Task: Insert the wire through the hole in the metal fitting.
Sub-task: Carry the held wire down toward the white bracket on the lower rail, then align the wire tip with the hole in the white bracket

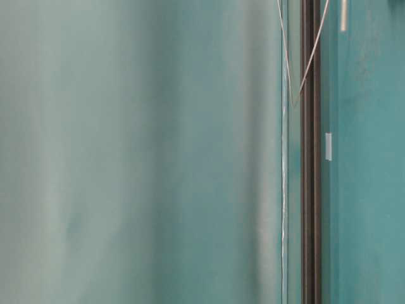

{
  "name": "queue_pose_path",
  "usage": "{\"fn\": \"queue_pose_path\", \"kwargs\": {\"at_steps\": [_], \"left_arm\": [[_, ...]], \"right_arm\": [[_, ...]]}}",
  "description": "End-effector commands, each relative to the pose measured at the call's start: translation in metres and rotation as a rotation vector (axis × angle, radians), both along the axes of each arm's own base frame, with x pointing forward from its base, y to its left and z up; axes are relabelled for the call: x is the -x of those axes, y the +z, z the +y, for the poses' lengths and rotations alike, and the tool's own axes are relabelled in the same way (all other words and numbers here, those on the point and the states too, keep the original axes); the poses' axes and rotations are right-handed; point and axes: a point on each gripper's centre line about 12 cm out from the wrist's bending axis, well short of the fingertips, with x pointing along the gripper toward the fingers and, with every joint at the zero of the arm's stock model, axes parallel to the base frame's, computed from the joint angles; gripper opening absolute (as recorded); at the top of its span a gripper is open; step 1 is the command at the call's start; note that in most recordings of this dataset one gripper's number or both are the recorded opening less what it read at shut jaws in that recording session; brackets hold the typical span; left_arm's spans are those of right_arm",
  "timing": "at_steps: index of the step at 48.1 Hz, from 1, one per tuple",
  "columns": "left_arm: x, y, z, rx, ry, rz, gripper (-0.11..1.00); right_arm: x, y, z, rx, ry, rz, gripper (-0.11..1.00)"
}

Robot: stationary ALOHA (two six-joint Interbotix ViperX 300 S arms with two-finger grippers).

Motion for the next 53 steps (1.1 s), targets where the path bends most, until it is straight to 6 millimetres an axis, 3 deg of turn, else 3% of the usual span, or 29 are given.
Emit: {"fn": "queue_pose_path", "kwargs": {"at_steps": [1, 10, 28, 53], "left_arm": [[-0.002, 0.004, -0.005, 0.004, -0.016, -0.023, 0.89], [-0.003, 0.001, -0.009, 0.004, -0.033, -0.020, 0.89], [-0.026, -0.030, -0.025, 0.004, -0.072, -0.040, 0.88], [-0.032, -0.034, -0.037, 0.025, -0.101, -0.057, 0.88]], "right_arm": [[-0.004, -0.001, 0.005, 0.002, -0.017, -0.009, 0.00], [-0.006, -0.004, 0.022, 0.030, -0.033, -0.051, 0.00], [-0.014, -0.013, 0.047, 0.065, -0.061, -0.054, 0.00], [-0.014, -0.022, 0.051, 0.081, -0.053, -0.033, 0.00]]}}
